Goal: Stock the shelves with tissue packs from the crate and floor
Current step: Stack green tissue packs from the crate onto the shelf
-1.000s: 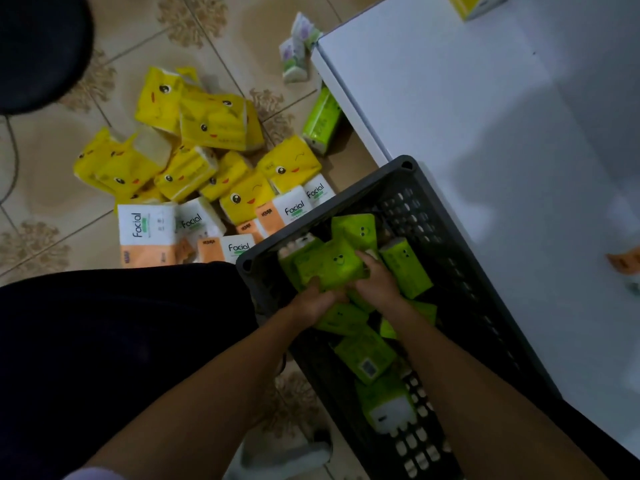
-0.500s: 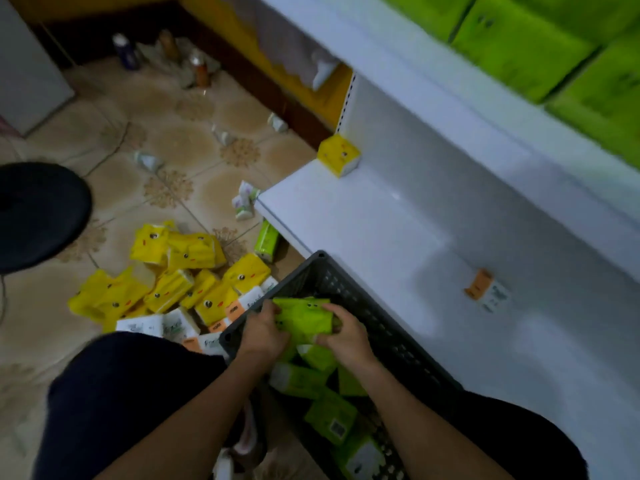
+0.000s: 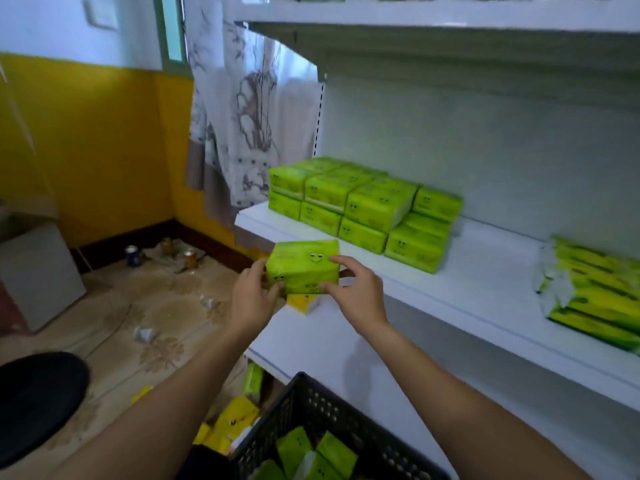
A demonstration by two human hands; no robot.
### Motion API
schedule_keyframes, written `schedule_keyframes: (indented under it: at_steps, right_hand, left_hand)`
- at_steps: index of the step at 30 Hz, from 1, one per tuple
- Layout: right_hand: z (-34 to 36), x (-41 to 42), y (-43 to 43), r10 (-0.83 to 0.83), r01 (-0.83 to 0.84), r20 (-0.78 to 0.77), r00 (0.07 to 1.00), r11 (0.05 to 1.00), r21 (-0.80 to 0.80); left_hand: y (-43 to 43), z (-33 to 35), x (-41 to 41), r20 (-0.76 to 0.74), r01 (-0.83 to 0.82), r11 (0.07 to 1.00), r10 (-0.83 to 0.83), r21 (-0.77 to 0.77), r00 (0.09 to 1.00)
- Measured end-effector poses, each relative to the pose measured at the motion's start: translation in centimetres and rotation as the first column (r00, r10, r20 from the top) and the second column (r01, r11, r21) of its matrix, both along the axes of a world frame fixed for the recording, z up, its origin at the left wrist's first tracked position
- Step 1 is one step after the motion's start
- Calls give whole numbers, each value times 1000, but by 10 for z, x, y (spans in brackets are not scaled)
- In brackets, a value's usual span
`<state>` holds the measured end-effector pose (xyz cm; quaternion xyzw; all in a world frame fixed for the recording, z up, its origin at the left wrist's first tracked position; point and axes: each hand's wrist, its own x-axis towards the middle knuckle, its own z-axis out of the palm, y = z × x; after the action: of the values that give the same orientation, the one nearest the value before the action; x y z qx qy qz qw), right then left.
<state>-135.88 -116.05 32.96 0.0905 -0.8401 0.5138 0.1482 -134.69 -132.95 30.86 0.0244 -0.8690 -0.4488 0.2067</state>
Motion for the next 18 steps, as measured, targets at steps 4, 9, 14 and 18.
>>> schedule_keyframes:
  at_steps: [4,9,14,18]
  right_hand:
    - [45,-2,29,-128,127,-125,984,992,-19]
    - [67,-14,82,-307,302,-108,946,952,-56]
    - [66,-32,127,-421,416,-54,905,906,-82]
    - [55,-53,156,-467,464,-22,884,883,-72]
  left_hand:
    - [33,55,-17,-45,92,996,-91,14,995]
    - [72,74,-37,-12,308,948,-310,-82,951]
    - [103,57,-59,79,411,887,-404,-210,911]
    - [115,44,-89,122,427,869,-410,-249,904]
